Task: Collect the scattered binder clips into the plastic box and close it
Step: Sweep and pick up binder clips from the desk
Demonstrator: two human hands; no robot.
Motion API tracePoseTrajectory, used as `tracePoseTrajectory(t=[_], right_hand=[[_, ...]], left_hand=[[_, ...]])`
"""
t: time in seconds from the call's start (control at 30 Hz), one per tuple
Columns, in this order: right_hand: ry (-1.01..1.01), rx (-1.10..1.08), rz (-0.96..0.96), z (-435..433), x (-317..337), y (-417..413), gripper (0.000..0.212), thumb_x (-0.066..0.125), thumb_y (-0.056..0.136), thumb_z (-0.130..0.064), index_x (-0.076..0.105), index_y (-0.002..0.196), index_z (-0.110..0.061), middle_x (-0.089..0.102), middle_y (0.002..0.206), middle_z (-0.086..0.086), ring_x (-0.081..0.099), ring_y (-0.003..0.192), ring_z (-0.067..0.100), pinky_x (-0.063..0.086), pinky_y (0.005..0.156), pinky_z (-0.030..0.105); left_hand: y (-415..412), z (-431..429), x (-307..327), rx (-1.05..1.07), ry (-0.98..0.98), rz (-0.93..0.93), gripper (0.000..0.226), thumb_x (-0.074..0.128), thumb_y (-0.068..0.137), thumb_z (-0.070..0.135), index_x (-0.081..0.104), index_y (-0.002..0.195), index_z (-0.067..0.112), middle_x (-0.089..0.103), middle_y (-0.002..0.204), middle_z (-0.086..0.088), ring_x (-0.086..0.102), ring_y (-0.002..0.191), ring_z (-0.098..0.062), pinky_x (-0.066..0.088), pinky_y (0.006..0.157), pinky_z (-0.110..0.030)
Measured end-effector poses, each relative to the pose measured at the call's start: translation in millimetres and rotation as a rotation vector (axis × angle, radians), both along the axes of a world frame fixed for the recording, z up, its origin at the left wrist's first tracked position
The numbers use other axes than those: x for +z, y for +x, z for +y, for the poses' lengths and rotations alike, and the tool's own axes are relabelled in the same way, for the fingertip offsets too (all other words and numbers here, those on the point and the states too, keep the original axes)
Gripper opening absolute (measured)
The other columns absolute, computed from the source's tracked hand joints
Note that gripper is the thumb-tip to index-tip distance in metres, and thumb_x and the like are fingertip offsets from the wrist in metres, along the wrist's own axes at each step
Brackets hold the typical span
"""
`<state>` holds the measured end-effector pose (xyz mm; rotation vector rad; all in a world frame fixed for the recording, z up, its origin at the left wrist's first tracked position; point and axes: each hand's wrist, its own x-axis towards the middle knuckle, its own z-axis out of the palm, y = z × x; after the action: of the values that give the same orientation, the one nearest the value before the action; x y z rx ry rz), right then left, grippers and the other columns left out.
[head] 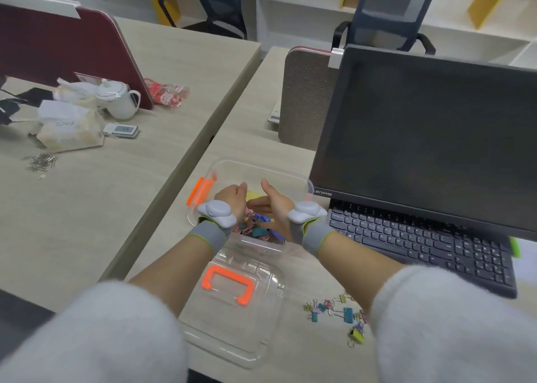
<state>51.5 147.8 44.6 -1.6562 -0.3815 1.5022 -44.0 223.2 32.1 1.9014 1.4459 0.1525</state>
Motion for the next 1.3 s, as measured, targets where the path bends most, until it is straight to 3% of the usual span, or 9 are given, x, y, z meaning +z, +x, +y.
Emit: tracePoseTrajectory(t=[0.13,0.23,0.43,0.63,0.73,0.83,0.97,1.13,1.3], right_hand=[[0.089,-0.059,0.037,-20.1,12.2,21.8,0.054,0.035,0.097,-0.046,0.06,0.112,-0.001,0.064,0.117,0.018,0.061,0.103,0.024,0.046,0.094,0.036],[0.161,-0.147,0.03,-42.8,19.9,45.8,0.047,0.036,0.099,-0.038,0.058,0.114,0.001,0.063,0.106,0.016,0.063,0.084,0.02,0.048,0.082,0.028],[0.177,-0.313,-0.141,-93.9,14.3,95.4,0.04,0.04,0.099,-0.025,0.056,0.115,0.007,0.065,0.086,0.013,0.061,0.072,0.021,0.05,0.076,0.027],[0.03,-0.263,-0.432,-162.2,-21.0,125.9,0.023,0.044,0.096,-0.029,0.063,0.09,-0.017,0.07,0.091,0.002,0.064,0.093,0.021,0.049,0.083,0.029],[-0.051,-0.276,-0.521,-197.2,-37.2,131.3,0.02,0.047,0.094,-0.03,0.064,0.091,-0.019,0.07,0.105,0.007,0.063,0.099,0.021,0.048,0.094,0.037],[-0.136,-0.182,-0.6,-223.3,-51.0,125.1,0.02,0.05,0.093,-0.036,0.063,0.1,-0.021,0.065,0.107,0.0,0.059,0.106,0.024,0.047,0.092,0.035],[-0.177,0.039,-0.702,-235.5,-69.2,108.6,0.041,0.057,0.09,-0.038,0.053,0.124,-0.015,0.052,0.127,0.007,0.051,0.115,0.023,0.042,0.1,0.037],[-0.052,0.44,-0.97,-241.7,-88.6,86.1,0.093,0.065,0.072,-0.061,0.023,0.147,-0.023,0.013,0.156,-0.001,0.016,0.142,0.016,0.02,0.116,0.03],[0.102,0.643,-1.133,-253.3,-117.2,72.1,0.118,0.05,0.063,-0.081,-0.005,0.15,-0.024,-0.022,0.156,-0.001,-0.011,0.146,0.018,0.005,0.119,0.034]], left_hand=[[23.3,-22.7,16.3,-0.046,0.096,-0.155,0.043,0.033,0.1,0.027,0.061,0.099,-0.006,0.064,0.104,-0.025,0.057,0.098,-0.037,0.042,0.085,-0.04],[47.7,-43.5,25.8,-0.12,0.146,-0.238,0.038,0.036,0.099,0.021,0.06,0.096,-0.008,0.063,0.1,-0.024,0.056,0.096,-0.036,0.041,0.084,-0.04],[92.0,-89.1,30.3,-0.29,0.201,-0.329,0.032,0.04,0.098,0.017,0.059,0.086,-0.006,0.062,0.09,-0.024,0.054,0.087,-0.036,0.035,0.076,-0.038],[115.9,-138.5,2.0,-0.425,0.21,-0.246,0.027,0.037,0.097,0.021,0.059,0.089,0.009,0.063,0.093,-0.008,0.054,0.083,-0.023,0.032,0.096,-0.036],[116.7,-158.0,-23.2,-0.51,0.098,-0.281,0.022,0.041,0.097,0.016,0.058,0.098,0.002,0.059,0.103,-0.014,0.055,0.092,-0.029,0.041,0.083,-0.033],[110.9,-169.2,-51.5,-0.567,0.091,-0.176,0.022,0.041,0.097,0.016,0.056,0.107,0.004,0.054,0.115,-0.013,0.052,0.106,-0.029,0.037,0.086,-0.027],[94.4,-177.9,-80.1,-0.596,0.182,0.011,0.031,0.042,0.095,0.02,0.05,0.123,0.009,0.045,0.134,-0.009,0.042,0.121,-0.026,0.034,0.101,-0.032],[71.1,-180.9,-96.0,-0.652,0.296,0.122,0.049,0.038,0.096,0.031,0.031,0.142,0.014,0.018,0.156,-0.004,0.019,0.143,-0.019,0.02,0.115,-0.031],[50.8,-191.6,-109.8,-0.732,0.298,0.211,0.061,0.031,0.097,0.042,0.01,0.149,0.019,-0.004,0.16,-0.002,-0.001,0.148,-0.018,0.009,0.119,-0.032]])
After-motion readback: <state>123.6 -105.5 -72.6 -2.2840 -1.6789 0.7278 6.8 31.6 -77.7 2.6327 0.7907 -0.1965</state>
